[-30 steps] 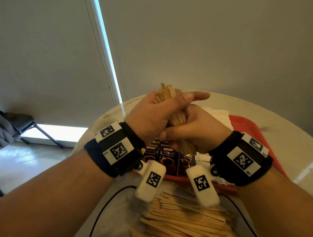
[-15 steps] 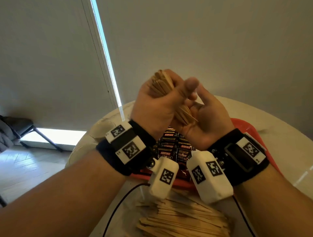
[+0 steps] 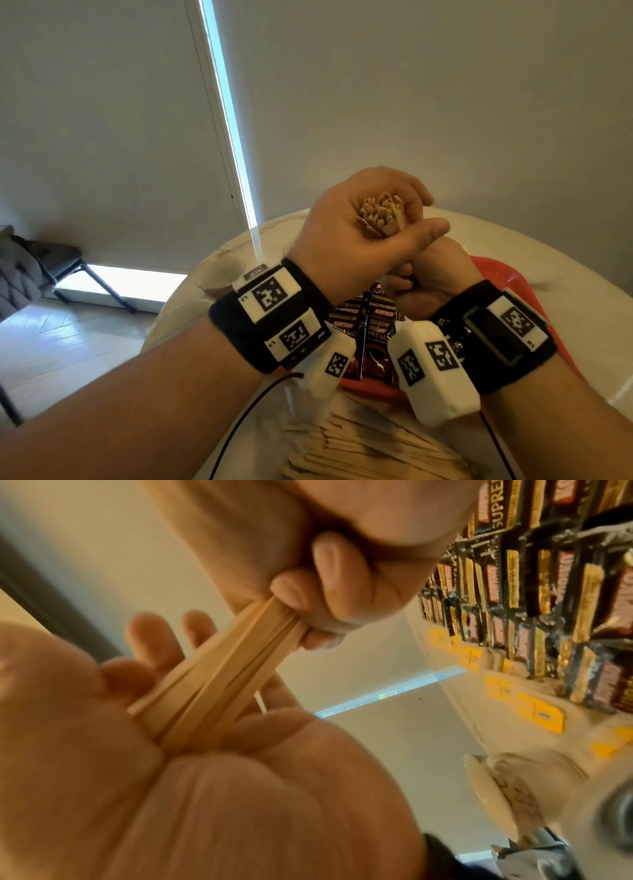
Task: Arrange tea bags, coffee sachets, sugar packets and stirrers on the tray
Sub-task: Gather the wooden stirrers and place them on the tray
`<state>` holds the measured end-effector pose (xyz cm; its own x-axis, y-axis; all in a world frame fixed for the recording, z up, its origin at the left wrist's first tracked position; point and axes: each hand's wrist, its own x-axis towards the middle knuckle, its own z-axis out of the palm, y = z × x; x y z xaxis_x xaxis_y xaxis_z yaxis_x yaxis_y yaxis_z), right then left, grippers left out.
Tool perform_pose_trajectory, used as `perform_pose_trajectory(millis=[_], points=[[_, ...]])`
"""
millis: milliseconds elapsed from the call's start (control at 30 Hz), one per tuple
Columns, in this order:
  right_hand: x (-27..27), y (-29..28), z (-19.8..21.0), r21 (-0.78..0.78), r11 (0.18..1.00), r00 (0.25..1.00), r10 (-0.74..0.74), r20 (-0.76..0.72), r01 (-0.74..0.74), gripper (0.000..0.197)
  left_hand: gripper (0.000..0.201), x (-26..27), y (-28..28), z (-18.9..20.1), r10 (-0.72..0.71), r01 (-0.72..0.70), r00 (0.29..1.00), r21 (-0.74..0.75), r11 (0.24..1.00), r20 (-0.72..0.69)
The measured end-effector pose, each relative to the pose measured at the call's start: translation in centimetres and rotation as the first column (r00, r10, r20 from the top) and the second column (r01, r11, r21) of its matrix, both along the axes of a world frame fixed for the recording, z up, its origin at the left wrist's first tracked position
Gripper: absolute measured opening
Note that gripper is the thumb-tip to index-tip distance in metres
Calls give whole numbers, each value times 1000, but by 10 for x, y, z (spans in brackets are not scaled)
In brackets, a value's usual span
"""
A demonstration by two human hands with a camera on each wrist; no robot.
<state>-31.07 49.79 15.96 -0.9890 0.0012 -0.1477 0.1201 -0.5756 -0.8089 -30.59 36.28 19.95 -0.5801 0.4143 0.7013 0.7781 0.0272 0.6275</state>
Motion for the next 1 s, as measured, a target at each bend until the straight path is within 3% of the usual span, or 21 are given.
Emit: perform_pose_trajectory(millis=[133,167,267,333,433,533,600,700,800,867,933,1000], points=[[2,1,1,37,999,997,-28,70,25,11,58,0,-7,6,-45,46,995,11,999,-88],[3,0,2,52,998,997,-25,71,21,10,57,1,-8,8,-31,31,990,-7,1000,-135],[6,-3,4,102,995,999,-12,50,7,14,22,-1,-10,8,45,-77,945,-85,993,-325],[7,-3,5,133,991,999,-13,39,7,15,13,-3,-13,7,77,-127,922,-109,986,-380],[8,-3,5,125,992,998,17,58,-25,19,19,-3,-15,5,80,-151,918,-156,976,-388],[10,-2,7,60,992,992,106,67,-110,28,46,9,-13,8,-71,42,965,-118,992,-254],[15,-1,10,60,988,986,135,93,-141,28,62,15,-13,12,-135,110,946,-101,989,-296],[24,-1,13,101,987,986,113,121,-125,29,38,11,-15,18,-59,-102,832,-257,961,-551],[31,1,14,150,986,990,55,133,-75,31,31,4,-17,17,-24,-166,794,-254,953,-608],[37,3,18,135,990,991,34,130,-51,24,30,10,-14,17,-70,-57,856,-229,972,-512],[43,6,23,103,993,988,41,148,-56,18,40,20,-8,15,-172,168,974,-40,985,-150],[48,8,27,105,991,986,69,152,-86,18,35,29,-2,13,-347,326,931,168,930,112]])
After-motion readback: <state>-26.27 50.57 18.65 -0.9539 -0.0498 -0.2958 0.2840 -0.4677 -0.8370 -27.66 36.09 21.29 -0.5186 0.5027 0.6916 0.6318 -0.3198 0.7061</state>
